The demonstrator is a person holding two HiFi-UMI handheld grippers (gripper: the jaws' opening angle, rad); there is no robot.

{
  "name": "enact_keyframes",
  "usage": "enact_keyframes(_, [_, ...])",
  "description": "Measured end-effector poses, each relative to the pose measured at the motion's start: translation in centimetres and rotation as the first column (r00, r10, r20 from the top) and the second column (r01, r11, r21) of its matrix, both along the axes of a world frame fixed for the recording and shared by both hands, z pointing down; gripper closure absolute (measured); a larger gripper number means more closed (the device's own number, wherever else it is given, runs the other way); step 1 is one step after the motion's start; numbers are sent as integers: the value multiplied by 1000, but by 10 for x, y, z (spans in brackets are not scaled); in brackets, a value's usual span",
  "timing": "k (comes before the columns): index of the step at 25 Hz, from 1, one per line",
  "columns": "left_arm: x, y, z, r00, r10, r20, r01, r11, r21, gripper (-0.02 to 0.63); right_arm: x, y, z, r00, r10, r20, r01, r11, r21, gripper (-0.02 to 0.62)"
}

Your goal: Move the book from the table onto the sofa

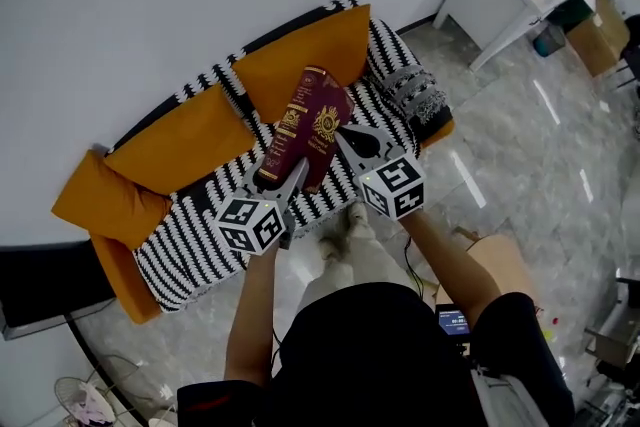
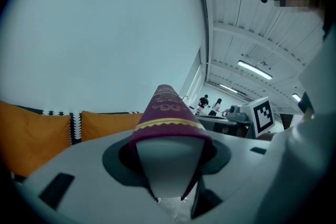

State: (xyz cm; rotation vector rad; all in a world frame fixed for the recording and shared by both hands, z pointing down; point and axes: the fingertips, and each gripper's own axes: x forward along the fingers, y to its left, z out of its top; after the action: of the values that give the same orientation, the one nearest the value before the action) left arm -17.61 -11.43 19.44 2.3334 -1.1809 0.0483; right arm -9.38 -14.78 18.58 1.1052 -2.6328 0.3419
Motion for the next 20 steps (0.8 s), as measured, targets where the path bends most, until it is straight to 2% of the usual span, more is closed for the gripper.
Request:
enact_keyframes(11, [5,-50,71,1000,-15,1,15,994,-112,380,8,-53,63,1000,-4,-27,1,995,-96,578])
enact_keyframes(20, [12,-77,139,1000,-10,-15,7,983,-185,380,19,-72,128,999,9,-54,-18,985,-173,578])
